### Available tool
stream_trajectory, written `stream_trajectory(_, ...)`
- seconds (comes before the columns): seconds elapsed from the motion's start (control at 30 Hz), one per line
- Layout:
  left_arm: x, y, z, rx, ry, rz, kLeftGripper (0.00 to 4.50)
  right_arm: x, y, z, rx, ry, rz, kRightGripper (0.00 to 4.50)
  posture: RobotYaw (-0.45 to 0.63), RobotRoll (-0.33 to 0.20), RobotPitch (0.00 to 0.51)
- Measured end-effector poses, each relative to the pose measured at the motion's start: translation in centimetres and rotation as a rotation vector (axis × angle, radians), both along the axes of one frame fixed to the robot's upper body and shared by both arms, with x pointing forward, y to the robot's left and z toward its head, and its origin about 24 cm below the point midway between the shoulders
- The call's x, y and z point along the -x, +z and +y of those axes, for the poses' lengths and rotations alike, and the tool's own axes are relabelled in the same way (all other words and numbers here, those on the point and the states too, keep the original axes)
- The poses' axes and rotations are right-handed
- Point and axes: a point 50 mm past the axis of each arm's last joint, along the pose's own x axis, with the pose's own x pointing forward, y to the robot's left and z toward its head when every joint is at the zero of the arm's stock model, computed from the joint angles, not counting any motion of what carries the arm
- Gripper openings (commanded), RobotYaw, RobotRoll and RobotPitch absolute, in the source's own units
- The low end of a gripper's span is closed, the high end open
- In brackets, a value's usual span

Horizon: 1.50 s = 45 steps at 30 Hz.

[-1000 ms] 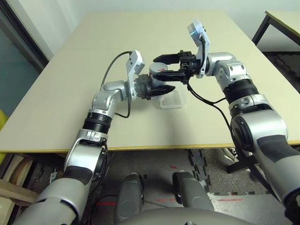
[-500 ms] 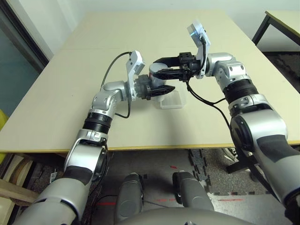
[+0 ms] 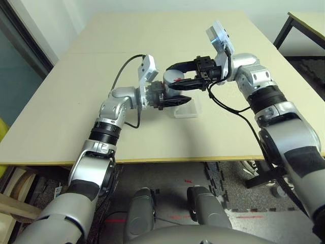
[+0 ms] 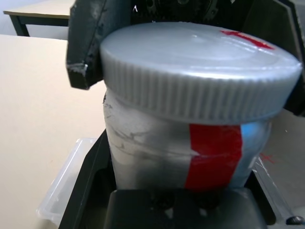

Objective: Pour the medicine from the bottle into the box.

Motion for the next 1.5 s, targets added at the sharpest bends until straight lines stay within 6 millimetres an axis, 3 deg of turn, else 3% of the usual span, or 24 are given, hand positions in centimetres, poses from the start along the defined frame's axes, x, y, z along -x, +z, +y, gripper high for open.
stream_trajectory(0.1,0.0,0.2,0.3,-0.005,0.000,-0.009,2.75,0.0,0.1,0.3,-0.007,0.008,-0.010,2.59,-0.14,0.000,0.057)
stream_trajectory(0.27,0.2,0.0,0.3,0.022,-0.036,0.055,2.75,0.2,0.4,2.4,0.042,0.080,-0.094,4.34,-0.15,0.000,0.060)
stream_trajectory(0.3,0.3,-0.2,0.1,0.025,-0.042,0.068,2.75,0.3,0.3,3.0,0.051,0.109,-0.095,4.50,-0.15,0.000,0.060)
stream_trajectory(0.93,0.6,-0.8,-0.1,0.031,-0.034,0.120,2.75,-1.2,-1.4,-1.0,0.022,-0.055,0.110,4.50,-0.18,0.000,0.064)
stream_trajectory(1.5,-0.2,-1.0,0.2,0.038,0.026,0.088,2.75,-1.6,-1.2,-2.1,-0.025,-0.129,0.158,4.50,-0.19,0.000,0.064)
